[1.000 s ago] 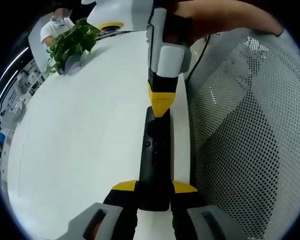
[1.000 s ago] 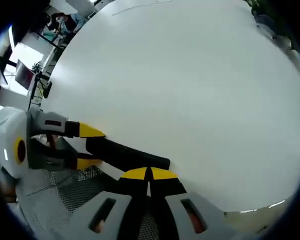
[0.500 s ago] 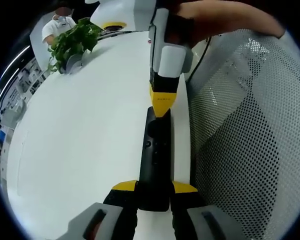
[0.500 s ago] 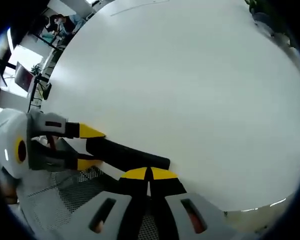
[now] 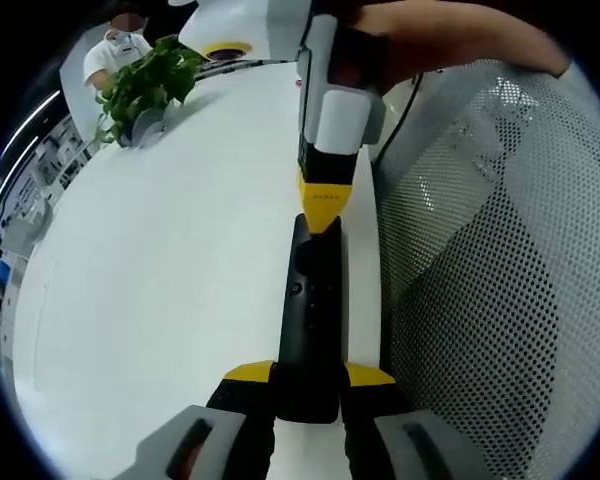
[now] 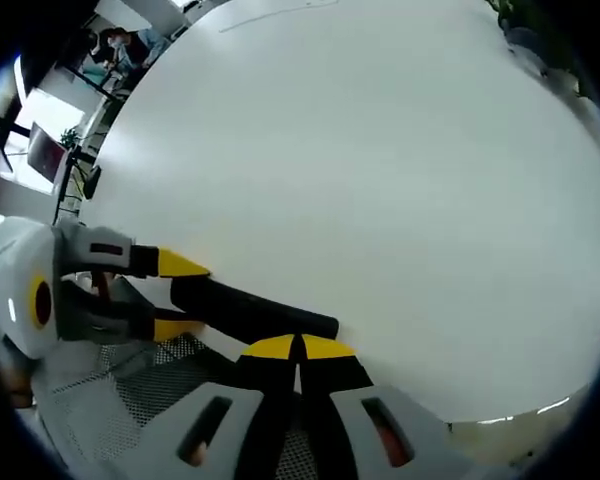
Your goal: Press the specified remote control buttons in sequence, fully releasing each button before pressing the next.
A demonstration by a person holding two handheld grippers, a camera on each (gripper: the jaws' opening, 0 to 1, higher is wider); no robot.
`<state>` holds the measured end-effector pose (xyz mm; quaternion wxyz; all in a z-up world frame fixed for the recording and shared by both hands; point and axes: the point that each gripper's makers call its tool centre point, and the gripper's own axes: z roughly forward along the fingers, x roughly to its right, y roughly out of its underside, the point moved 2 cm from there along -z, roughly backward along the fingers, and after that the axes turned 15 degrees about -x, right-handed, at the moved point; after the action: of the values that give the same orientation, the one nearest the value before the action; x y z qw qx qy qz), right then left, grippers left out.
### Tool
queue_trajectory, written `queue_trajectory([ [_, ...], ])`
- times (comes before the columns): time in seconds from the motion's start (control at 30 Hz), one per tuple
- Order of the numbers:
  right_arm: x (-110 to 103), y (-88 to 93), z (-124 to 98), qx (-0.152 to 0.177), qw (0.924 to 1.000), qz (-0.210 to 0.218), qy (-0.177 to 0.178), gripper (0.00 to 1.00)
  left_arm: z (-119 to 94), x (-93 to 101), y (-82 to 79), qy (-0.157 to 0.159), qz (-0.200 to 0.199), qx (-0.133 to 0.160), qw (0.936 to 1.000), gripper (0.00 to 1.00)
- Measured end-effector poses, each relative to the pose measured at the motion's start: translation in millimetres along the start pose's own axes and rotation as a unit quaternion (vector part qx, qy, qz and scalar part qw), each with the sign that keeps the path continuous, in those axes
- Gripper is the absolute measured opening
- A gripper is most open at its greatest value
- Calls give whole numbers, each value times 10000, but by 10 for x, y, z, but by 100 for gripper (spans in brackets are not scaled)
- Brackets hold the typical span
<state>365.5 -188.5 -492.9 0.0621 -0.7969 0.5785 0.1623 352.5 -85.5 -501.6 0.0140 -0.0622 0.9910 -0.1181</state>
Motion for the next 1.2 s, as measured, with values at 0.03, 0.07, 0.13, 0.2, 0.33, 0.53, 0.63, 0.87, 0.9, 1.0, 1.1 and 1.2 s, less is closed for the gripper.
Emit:
queue_trajectory([
  [0.03, -23, -10, -8, 41, 9999, 14, -90, 0, 0, 0, 0, 1, -1, 1, 10000, 25],
  [0.07, -48, -20, -12, 74, 9998, 47, -198, 0, 0, 0, 0, 2, -1, 2, 10000, 25],
  [0.13, -85, -15, -3, 43, 9991, 126, -402, 0, 0, 1, 0, 2, -2, 1, 10000, 25],
  [0.2, -83, -7, 14, -11, 9992, 122, -389, 0, 1, 0, 0, 5, -6, 4, 10000, 25],
  [0.33, -99, -15, 41, -39, 9996, 9, -271, 0, 0, 0, 1, 6, -9, 1, 10000, 25],
  [0.53, -87, -12, 58, -124, 9996, -19, -236, 0, -1, -2, 1, 5, -5, -7, 10000, 25],
  [0.63, -90, -14, 62, -128, 9995, 27, -294, 0, 0, -2, 0, 3, 6, -16, 10000, 25],
  [0.87, -110, -16, 68, -130, 9997, -50, -205, 0, 1, -1, -4, 5, 29, -54, 10000, 25],
  [0.9, -109, -15, 67, -126, 9997, -44, -209, 0, 1, 0, -5, 4, 31, -59, 10000, 25],
  [1.0, -110, -10, 63, -124, 9996, 0, -245, 0, 0, 1, -5, 1, 22, -48, 10000, 25],
  [1.1, -130, -7, 58, -119, 9997, -135, -152, 0, 0, 1, -5, -1, 18, -41, 10000, 25],
  [1.2, -121, -13, 69, -108, 9997, -162, -112, 0, 0, -1, -5, 1, 5, -30, 10000, 25],
])
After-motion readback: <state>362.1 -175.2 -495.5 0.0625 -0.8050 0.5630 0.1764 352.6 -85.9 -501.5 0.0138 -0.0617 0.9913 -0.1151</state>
